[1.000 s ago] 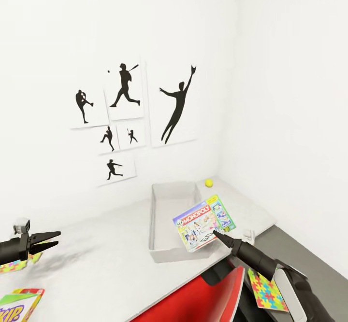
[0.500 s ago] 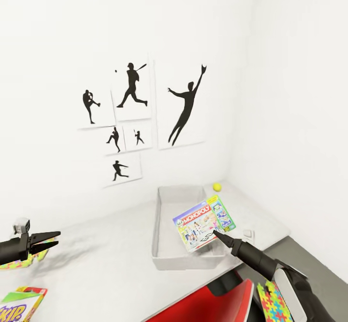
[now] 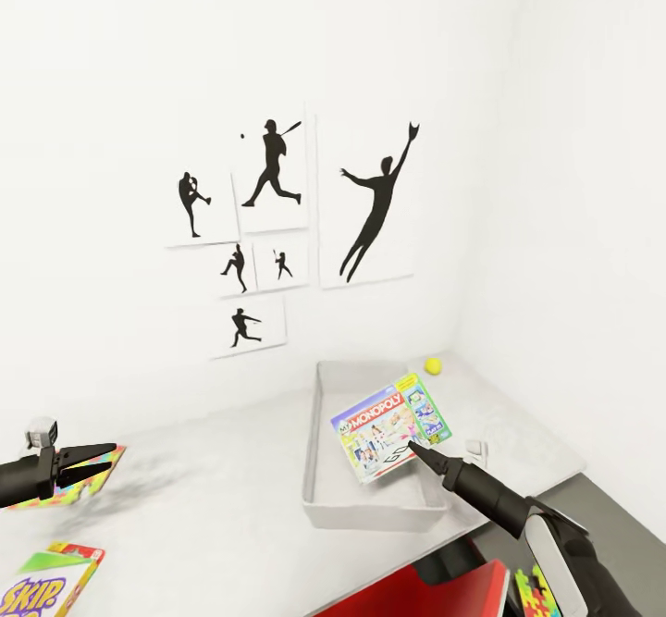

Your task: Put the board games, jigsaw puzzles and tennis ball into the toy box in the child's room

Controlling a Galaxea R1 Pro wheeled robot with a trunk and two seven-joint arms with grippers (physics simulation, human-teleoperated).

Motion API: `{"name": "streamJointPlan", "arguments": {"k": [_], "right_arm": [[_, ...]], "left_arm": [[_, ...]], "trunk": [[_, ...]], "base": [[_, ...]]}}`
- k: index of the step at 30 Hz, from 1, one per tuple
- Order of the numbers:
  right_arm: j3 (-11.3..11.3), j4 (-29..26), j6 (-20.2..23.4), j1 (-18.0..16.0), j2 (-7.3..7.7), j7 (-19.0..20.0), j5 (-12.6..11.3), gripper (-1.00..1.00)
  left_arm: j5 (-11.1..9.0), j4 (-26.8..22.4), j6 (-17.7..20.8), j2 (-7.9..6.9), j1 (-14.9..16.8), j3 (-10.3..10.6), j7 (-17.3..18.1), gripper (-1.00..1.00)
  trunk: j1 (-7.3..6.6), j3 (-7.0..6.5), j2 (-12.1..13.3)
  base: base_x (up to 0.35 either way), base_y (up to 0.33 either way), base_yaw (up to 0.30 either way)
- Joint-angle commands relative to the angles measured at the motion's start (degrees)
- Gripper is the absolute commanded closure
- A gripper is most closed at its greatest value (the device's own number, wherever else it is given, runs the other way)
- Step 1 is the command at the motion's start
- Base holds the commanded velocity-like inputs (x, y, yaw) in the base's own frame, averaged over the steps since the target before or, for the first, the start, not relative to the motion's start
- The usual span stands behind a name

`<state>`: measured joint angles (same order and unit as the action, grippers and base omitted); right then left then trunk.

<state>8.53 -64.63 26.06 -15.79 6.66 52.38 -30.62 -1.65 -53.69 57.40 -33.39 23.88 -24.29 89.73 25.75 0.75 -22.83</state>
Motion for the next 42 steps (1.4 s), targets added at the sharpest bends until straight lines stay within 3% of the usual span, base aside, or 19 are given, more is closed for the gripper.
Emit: {"name": "streamJointPlan", "arguments": {"k": [1, 42], "right_arm": [[0.0, 0.0, 0.4, 0.0, 0.01, 0.1, -0.4, 1.00], [0.2, 0.0, 0.6, 0.0, 0.11, 0.1, -0.5, 1.00]], "left_arm": [[0.1, 0.0, 0.6, -0.01, 0.0, 0.0, 0.3, -1.00], [0.1, 0.0, 0.6, -0.01, 0.0, -0.1, 0.3, -1.00]], "trunk": [[0.03, 0.08, -0.1], [0.03, 0.08, -0.1]], "base": [[0.006, -0.142, 0.004], [0.021, -0.020, 0.000]]}}
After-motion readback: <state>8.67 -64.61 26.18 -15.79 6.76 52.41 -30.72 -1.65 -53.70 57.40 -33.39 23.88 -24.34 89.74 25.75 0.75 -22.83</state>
